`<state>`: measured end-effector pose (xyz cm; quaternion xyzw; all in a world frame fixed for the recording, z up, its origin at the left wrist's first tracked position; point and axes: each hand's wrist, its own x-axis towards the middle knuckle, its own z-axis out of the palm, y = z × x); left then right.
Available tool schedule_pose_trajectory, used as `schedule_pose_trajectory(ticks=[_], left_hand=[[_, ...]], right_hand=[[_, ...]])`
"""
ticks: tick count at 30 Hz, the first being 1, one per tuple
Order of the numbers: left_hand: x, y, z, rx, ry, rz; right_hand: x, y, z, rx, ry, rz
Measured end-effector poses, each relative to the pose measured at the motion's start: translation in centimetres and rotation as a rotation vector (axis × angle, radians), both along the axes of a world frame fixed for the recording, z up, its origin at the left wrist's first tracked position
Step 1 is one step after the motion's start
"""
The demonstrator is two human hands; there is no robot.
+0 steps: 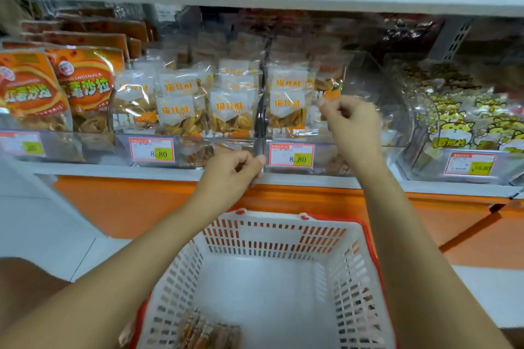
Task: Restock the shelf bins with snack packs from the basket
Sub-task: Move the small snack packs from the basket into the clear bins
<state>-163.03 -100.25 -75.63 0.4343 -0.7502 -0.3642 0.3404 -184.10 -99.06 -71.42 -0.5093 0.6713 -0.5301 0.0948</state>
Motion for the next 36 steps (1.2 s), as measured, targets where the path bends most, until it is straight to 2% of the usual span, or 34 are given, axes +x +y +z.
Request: schedule_pose_trajectory(ticks=[3, 6, 9, 11, 15, 18, 22, 25, 29, 33, 34, 36], left_hand=[[2.1, 0.1, -1.6, 0.127, -0.368, -0.055], [4.8, -0.1, -4.5, 0.206, -0.767, -0.098], [7.3, 0.5, -7.3, 0.214, -1.115, -0.073], [8.9, 1.1, -8.6, 0.240, -1.217, -0.038], [11.6, 1.8, -10.5, 0.418, -1.382, 0.006], [12.7, 1.5, -11.4, 0.496, -1.394, -0.017], [12.8, 0.4, -12.1, 0.468, -1.378, -0.065], [12.7, -0.3, -13.2, 0.484, -1.378, -0.012], [12.8, -0.7, -14.0, 0.500, -1.371, 0.022], [12.5, -0.8, -13.5, 0.507, -1.372, -0.012], [12.4, -0.6, -13.2, 0.520, -1.367, -0.020], [12.3, -0.5, -12.4, 0.537, -1.348, -0.056]], right_hand=[[3.9, 2.2, -2.5, 0.191, 0.021, 0.312], [7.6, 3.4, -5.4, 0.456, 0.281, 0.550], [10.9, 3.8, -9.2, 0.678, 0.419, 0.749], [12.1, 4.0, -12.6, 0.806, 0.429, 0.818], [13.1, 4.7, -22.0, 1.033, 0.399, 0.871], [14.3, 6.1, -27.6, 1.172, 0.323, 0.941], [17.2, 8.1, -31.1, 1.312, 0.280, 1.060], [18.3, 9.0, -31.9, 1.292, 0.234, 1.038], [18.2, 9.2, -32.2, 1.251, 0.310, 1.094], [17.5, 8.6, -32.7, 1.302, 0.355, 1.080], [17.0, 8.2, -32.7, 1.296, 0.348, 1.049], [15.7, 7.0, -32.1, 1.262, 0.188, 0.956]])
